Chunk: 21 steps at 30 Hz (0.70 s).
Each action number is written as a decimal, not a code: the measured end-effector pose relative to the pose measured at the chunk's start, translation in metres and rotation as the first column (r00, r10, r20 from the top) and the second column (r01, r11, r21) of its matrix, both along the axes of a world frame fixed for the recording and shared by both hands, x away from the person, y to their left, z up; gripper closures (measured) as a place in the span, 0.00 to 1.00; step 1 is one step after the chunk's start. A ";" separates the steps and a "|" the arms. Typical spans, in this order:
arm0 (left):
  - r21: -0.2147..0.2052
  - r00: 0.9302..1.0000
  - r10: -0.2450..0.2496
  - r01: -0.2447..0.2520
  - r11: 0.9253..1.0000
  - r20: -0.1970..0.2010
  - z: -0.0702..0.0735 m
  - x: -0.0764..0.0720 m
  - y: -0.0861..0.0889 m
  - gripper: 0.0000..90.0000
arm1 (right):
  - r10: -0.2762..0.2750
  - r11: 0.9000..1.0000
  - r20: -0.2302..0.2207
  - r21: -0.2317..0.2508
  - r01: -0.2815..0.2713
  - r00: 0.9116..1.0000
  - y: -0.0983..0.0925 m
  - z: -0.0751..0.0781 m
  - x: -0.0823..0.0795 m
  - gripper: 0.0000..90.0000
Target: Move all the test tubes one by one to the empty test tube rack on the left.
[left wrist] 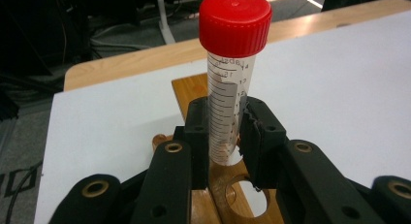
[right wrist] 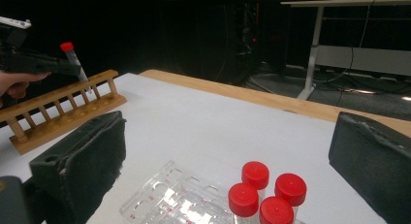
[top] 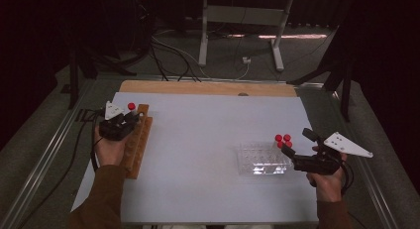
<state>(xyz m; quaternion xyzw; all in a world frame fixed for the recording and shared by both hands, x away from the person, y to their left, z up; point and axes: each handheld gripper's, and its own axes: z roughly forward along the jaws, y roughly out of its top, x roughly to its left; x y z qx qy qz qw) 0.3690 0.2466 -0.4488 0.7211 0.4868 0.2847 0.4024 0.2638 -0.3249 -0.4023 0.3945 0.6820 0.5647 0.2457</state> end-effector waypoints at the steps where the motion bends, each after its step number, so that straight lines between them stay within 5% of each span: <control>1: -0.002 1.000 -0.001 0.001 1.000 -0.007 -0.001 0.000 0.000 0.83 | -0.001 1.000 0.000 -0.001 0.001 1.000 0.000 0.000 0.000 0.00; 21: 0.018 0.998 -0.001 0.002 1.000 -0.066 -0.005 0.005 0.002 0.80 | 0.002 1.000 -0.006 -0.006 -0.002 1.000 0.000 -0.001 0.000 0.00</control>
